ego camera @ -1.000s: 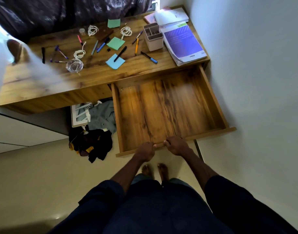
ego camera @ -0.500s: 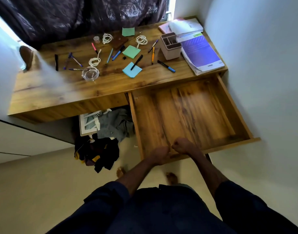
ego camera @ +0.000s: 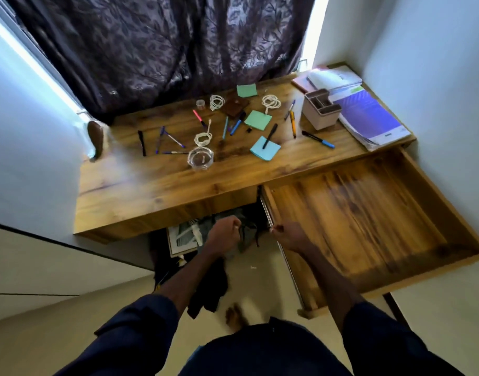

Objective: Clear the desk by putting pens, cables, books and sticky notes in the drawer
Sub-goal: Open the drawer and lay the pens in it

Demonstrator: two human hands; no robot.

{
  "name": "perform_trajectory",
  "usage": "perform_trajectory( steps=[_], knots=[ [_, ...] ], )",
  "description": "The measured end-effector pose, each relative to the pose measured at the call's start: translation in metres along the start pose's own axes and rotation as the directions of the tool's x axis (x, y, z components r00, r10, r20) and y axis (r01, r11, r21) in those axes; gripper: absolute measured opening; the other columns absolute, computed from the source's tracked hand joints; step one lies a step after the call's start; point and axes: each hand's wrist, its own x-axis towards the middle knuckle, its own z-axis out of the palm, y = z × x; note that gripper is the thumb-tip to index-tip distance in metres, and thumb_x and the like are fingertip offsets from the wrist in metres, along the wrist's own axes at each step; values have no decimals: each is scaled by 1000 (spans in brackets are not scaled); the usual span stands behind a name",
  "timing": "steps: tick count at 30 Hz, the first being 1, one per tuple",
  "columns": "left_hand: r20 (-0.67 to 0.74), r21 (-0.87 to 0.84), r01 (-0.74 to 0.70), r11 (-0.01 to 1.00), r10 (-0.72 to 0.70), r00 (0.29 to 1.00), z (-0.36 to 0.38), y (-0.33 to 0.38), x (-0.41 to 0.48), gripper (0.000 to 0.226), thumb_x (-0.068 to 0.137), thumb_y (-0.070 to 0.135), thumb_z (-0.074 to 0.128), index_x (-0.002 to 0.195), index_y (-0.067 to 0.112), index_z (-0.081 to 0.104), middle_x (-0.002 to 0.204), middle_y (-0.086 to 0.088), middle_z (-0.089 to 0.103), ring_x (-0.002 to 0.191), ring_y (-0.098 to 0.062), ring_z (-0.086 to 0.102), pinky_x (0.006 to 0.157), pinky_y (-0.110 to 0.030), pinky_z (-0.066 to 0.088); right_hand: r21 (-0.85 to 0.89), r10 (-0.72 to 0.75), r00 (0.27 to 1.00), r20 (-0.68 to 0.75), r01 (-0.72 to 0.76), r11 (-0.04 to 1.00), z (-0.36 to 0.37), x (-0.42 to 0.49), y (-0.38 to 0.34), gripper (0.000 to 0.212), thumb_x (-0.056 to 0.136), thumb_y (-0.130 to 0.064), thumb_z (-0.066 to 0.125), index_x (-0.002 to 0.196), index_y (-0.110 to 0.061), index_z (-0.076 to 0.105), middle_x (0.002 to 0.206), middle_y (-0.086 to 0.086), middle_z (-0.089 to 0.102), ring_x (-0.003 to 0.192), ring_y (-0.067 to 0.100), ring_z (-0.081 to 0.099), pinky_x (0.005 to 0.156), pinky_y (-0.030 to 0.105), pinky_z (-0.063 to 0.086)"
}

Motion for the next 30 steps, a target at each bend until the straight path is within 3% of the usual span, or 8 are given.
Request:
perform_trajectory(
  steps=[3,10,13,19,22,24,28,30],
  knots=[
    [-37,-4,30,1000,-30,999,-28,-16,18,19,92,16,54,103,16,70,103,-3,73,95,-20,69,81,-36,58,0,-41,999,-24,41,999,-3,22,-23,22,94,-21,61,94,-8,78,94,8,76,83,17,68,68,29,45],
    [-42,-17,48,999,-49,998,-70,-18,64,24,84,23,50,100,15,66,104,-6,69,99,-24,64,86,-37,52,34,-72,990,-124,76,997,-30,87,-62,17,91,-19,65,93,-12,80,99,1,77,93,16,70,74,20,44],
    [-14,24,21,999,-21,1000,-84,-12,93,23,85,14,58,105,8,68,108,-13,68,104,-29,63,87,-36,50,56,-64,986,-151,74,996,-45,117,-77,16,92,-16,64,92,-10,79,98,1,77,92,12,68,71,19,43],
    [8,59,14,998,-15,1000,-90,-4,181,56,76,32,37,112,0,65,114,-21,64,111,-36,58,96,-41,46,101,31,963,-269,-4,995,-76,204,-94,14,87,-15,66,91,-9,78,95,5,77,91,21,71,77,25,49],
    [51,128,21,992,-28,998,-74,-14,238,60,78,38,37,116,0,63,116,-21,63,110,-37,60,93,-43,47,168,89,943,-321,-36,985,-92,254,-98,12,85,-15,67,83,-9,78,86,5,77,83,21,71,73,32,56],
    [138,146,3,989,-23,990,-69,-17,270,65,76,42,33,112,-3,64,109,-25,65,102,-41,63,87,-45,50,206,106,933,-344,-35,978,-100,287,-105,13,83,-12,64,77,-8,76,80,5,75,78,21,70,66,30,54],
    [211,266,-38,963,-20,977,-90,13,287,55,77,19,52,129,2,56,129,-23,55,118,-41,54,99,-50,48,234,188,933,-307,-118,965,-112,351,-118,20,82,-1,56,63,-8,61,65,8,63,72,28,64,52,29,40],
    [207,311,-86,947,21,978,-87,16,293,55,76,13,53,130,3,56,132,-23,51,121,-42,51,99,-54,49,197,175,931,-319,-116,973,-114,377,-121,8,78,-4,61,71,-8,62,74,11,67,80,31,67,58,28,41]
  ],
)
